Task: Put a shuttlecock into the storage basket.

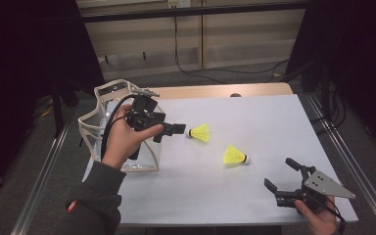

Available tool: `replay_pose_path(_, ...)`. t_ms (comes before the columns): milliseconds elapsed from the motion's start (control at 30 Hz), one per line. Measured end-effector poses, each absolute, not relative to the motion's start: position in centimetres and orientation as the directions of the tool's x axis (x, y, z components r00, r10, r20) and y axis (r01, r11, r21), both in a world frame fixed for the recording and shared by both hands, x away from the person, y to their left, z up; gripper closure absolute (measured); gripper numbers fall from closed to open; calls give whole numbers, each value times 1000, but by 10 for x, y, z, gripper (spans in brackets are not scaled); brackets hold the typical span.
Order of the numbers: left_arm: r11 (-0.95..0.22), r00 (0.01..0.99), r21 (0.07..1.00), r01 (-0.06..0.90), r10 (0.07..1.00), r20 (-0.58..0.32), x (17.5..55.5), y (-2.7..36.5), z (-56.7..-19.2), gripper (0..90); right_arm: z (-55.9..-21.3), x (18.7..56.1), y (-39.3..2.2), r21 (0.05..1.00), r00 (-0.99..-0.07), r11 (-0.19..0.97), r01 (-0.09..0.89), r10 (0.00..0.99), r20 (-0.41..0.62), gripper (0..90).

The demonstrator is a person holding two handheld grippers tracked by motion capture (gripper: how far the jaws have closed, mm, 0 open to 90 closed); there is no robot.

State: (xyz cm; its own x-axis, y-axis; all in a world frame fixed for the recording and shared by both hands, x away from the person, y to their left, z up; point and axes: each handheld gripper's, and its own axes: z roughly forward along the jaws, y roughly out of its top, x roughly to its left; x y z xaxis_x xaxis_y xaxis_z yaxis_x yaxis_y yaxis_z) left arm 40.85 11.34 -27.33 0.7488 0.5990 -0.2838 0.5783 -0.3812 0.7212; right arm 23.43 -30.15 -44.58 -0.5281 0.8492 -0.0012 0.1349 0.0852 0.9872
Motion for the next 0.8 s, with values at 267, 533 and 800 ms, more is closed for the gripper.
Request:
replay_pose_path(267, -379, 747, 720, 581, 600, -287, 407, 110, -280, 81, -446, 234, -301, 987, -528, 86, 133, 849, -2, 20)
replay_pose_path(533, -390, 751, 715, 581, 596, -286, 406, 107, -286, 72, -446, 234, -301, 987, -528, 86, 134, 849, -2, 20)
replay_pose_path(800, -392, 755, 714, 581, 587, -292, 406, 103, -294, 61, -446, 234, -301, 988, -529, 86, 131, 848, -4, 20)
